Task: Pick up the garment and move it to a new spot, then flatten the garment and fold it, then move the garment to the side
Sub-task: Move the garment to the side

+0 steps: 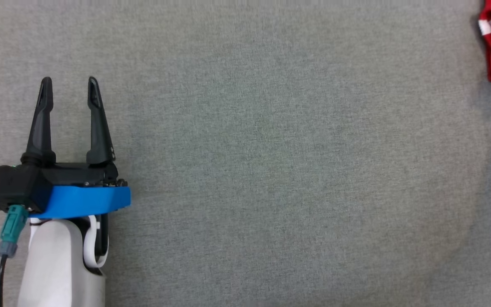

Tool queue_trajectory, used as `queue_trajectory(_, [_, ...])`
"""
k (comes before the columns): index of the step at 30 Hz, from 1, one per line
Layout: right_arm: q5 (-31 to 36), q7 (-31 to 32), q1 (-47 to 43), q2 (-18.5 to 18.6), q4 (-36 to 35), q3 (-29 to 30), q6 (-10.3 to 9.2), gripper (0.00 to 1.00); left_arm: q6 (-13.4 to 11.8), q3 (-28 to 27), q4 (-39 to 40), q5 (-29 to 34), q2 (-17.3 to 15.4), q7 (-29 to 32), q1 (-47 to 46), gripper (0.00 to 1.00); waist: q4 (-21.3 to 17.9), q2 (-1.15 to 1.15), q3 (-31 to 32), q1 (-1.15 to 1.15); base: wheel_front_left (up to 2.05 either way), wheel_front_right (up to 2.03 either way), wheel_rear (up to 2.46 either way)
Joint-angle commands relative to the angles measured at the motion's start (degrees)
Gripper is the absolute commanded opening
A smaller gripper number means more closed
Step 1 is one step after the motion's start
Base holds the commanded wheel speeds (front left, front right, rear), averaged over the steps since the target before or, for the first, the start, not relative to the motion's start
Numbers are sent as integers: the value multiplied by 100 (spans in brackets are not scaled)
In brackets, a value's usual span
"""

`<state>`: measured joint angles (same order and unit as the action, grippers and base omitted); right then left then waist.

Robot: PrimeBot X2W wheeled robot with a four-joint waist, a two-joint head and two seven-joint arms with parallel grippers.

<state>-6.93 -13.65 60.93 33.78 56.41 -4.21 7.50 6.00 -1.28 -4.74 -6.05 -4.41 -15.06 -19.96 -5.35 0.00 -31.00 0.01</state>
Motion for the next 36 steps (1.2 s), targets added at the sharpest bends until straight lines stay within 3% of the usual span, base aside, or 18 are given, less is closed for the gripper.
queue_trajectory(1, [24,-71,-75,-130,-113,14,-1,100,-28,-33,-25,-28,9,-15,87,100,-54,0,172,-1,0,0,0])
queue_trajectory(8, [-208,-154,-605,-853,-1108,-115,-1,100,-46,-104,-163,-128,53,-15,422,100,29,0,793,-1,0,0,0])
queue_trajectory(18, [-582,-157,-2030,-1925,-2429,-439,0,100,-81,-225,-343,-229,106,-14,914,100,228,0,1532,-1,0,0,0])
queue_trajectory(22, [-697,-157,-2592,-2129,-2709,-510,-1,100,-78,-170,-425,-238,124,-15,1035,100,360,0,1781,-1,0,0,0])
queue_trajectory(36, [-691,-13,-4552,-2645,-3912,195,0,100,-134,98,-612,-357,151,-15,1398,100,630,0,2349,-1,0,0,0])
